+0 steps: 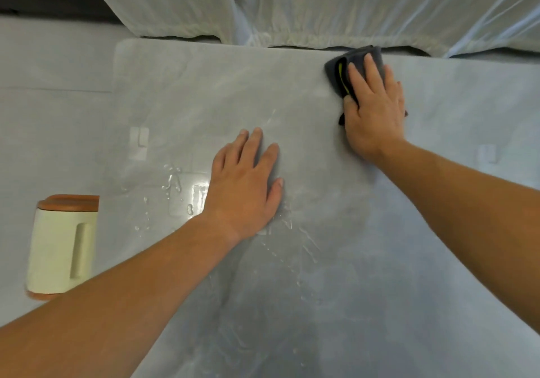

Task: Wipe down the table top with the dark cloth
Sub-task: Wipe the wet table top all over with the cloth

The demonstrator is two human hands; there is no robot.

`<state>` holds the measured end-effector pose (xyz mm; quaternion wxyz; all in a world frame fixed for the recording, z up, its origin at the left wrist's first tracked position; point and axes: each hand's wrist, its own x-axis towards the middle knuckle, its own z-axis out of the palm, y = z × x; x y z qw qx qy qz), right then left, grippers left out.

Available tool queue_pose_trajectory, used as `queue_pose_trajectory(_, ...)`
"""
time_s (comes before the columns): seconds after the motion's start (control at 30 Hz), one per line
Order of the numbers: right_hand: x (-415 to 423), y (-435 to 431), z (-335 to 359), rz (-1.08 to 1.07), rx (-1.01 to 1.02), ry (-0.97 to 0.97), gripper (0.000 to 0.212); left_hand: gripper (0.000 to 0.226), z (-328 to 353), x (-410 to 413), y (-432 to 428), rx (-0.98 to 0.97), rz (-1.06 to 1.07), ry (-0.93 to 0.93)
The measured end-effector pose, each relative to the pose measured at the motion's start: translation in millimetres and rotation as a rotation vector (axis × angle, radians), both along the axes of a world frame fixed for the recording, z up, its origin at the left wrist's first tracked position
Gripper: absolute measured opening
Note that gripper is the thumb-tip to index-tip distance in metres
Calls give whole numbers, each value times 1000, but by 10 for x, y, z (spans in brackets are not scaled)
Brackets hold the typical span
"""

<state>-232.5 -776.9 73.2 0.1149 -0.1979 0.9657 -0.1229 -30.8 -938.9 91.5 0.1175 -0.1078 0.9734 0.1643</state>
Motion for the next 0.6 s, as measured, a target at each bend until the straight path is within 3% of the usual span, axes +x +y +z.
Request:
queue_pose_trajectory(0.07, 139, -195, 7, -43, -19, 19, 56, 61, -9, -3, -10, 0, -7, -1)
queue_pose_trajectory(0.23, 394, -31, 11, 418, -1, -16, 56, 66, 58, 1, -94, 53, -51, -31)
queue_pose_trajectory(0.3, 137, -54, 6, 354, 13, -9, 56, 69, 63, 55, -139, 59, -61, -31)
queue_pose_trajectory(0.47, -5, -674, 0, -82, -22, 16, 56, 69, 32, 235, -201, 32, 41, -23)
queue_pose_trajectory(0.53, 234, -812, -22, 19, -39, 28, 57, 68, 6, 303, -222, 10, 60, -14)
queue_pose_trajectory(0.6, 500, -732, -45, 300, -21, 42, 57, 67, -17, 341, -242, -1, 51, -13)
